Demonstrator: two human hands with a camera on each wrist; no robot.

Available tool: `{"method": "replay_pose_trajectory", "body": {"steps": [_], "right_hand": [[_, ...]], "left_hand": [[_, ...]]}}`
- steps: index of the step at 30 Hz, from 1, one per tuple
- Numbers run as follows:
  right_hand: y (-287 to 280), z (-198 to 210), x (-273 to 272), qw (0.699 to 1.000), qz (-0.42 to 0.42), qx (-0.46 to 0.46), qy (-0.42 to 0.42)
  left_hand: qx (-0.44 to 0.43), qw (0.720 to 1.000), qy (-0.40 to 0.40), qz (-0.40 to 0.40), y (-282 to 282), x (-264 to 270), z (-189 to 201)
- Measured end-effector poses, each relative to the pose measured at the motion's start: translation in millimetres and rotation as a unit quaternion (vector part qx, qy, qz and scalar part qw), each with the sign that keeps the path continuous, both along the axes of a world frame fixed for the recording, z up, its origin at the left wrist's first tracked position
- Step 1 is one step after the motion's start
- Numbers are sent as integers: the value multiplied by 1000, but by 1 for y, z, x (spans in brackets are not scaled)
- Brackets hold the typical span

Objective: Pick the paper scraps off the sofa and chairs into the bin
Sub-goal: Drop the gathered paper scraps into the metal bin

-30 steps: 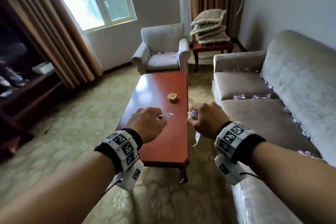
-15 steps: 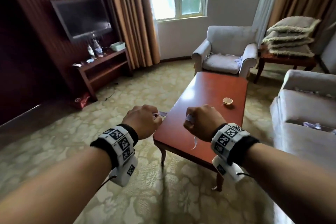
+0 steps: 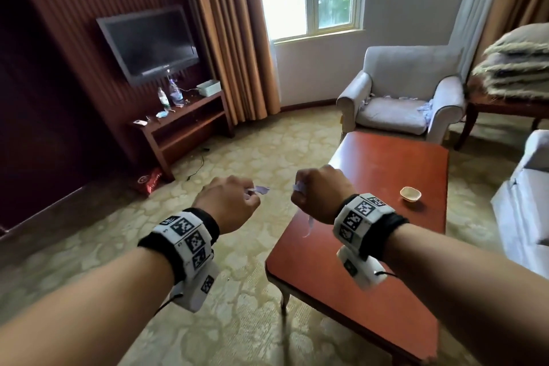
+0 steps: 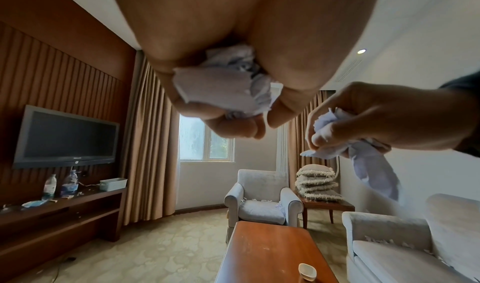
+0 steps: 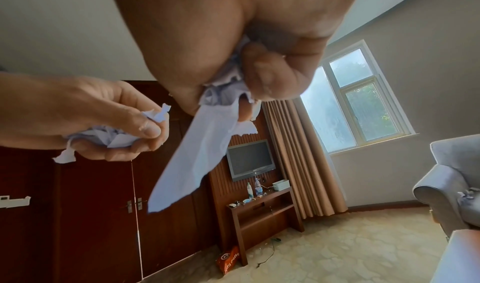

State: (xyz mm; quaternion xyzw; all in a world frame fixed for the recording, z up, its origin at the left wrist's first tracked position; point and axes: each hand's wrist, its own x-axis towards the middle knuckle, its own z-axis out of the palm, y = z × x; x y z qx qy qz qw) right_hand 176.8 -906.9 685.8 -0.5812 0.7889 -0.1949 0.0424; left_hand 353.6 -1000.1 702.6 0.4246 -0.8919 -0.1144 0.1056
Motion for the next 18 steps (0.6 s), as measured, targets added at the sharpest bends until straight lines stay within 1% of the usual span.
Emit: {"method": "replay_pose_trajectory", "body": {"steps": [3,5,8,11,13,15,18], "right_hand": [[-24,-11,-9,1000,4,18,-11],[-32,-16,-20,999,-3,42,-14],[-33,-21,-44,997,-50,52,-15],[-16,-20,-65,993,-109,51,-12],[5,-20,-79,983,-172,59,1],[28,-17,-90,966,-254,55,9],[62,-10,-89,931,-362,42,-8]], "left_hand": [[5,1000,-17,0,-27,-19,-6],[6,999,-28,-14,-42,-38,-10],[21,998,-38,-53,-59,-76,-15],[22,993,-46,-108,-61,-116,-17],[18,983,-41,-175,-56,-154,-18],[18,968,-32,-249,-45,-185,-18],[9,928,-18,-371,-22,-215,-19]]}}
